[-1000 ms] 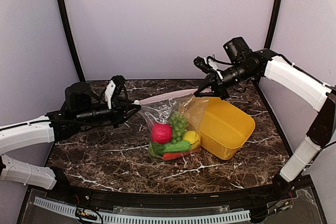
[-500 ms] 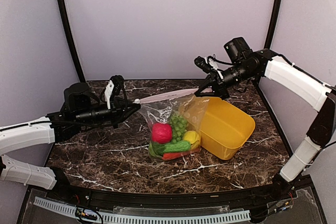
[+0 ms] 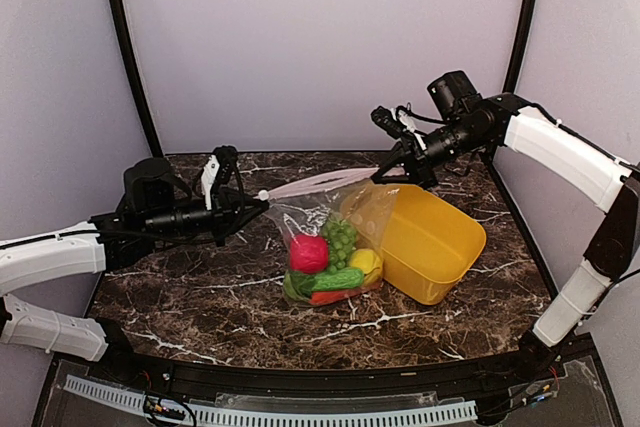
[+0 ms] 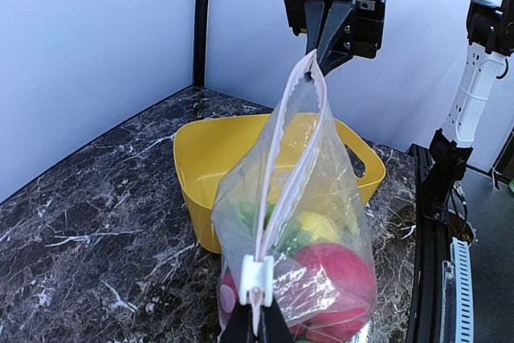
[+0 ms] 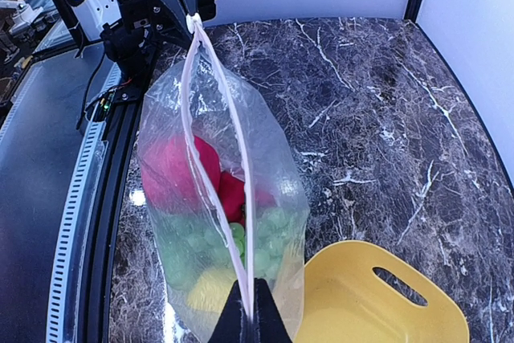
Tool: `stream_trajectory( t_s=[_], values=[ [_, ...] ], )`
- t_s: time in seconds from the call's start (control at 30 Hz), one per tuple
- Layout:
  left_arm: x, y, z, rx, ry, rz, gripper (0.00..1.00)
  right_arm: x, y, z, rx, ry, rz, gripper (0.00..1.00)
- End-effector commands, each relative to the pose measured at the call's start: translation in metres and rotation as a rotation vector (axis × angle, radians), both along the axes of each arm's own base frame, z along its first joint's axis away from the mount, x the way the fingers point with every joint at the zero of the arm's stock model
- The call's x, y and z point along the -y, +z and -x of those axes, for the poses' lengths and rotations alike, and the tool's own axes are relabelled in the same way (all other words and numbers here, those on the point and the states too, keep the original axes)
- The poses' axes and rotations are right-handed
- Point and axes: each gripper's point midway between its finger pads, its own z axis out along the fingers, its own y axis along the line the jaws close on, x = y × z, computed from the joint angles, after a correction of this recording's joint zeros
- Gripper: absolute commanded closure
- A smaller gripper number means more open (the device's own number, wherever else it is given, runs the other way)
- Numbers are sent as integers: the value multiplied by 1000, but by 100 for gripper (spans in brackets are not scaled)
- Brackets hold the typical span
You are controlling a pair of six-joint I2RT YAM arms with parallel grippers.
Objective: Place the food in the zip-top bag and seal the zipper
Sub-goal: Pass from the right arm to the left
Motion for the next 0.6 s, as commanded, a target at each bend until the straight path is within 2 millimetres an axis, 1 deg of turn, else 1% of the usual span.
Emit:
stream_trajectory(
  t_s=[0.0,0.03,0.07,0.13,0.27,0.37,0.4,0.43,0.47,0.5,0.57],
  values=[
    [-3,15,5,33,-20,-18,99,0,15,-8,41,-18,-26,85],
    [-4,17,6,40,-21,-25,99,-2,18,-7,34,-11,-30,74],
    [-4,23,6,48,-24,-36,99,-6,23,-4,29,5,-35,65],
    [-3,31,9,57,-41,-45,99,-18,27,6,24,49,-22,57],
    [3,43,10,62,-81,-70,99,-52,34,25,40,143,11,53],
    [7,50,10,64,-102,-86,99,-76,43,30,46,187,-10,52],
    [8,49,10,64,-106,-95,99,-84,46,32,45,201,-20,52],
    [9,51,9,64,-109,-102,99,-92,54,34,55,214,-39,51],
    [9,51,9,65,-110,-105,99,-99,52,36,45,229,-41,51],
    [10,53,9,62,-111,-110,99,-106,60,40,61,243,-58,50],
    [10,54,10,59,-116,-119,99,-120,64,43,83,251,-67,49]
  ],
)
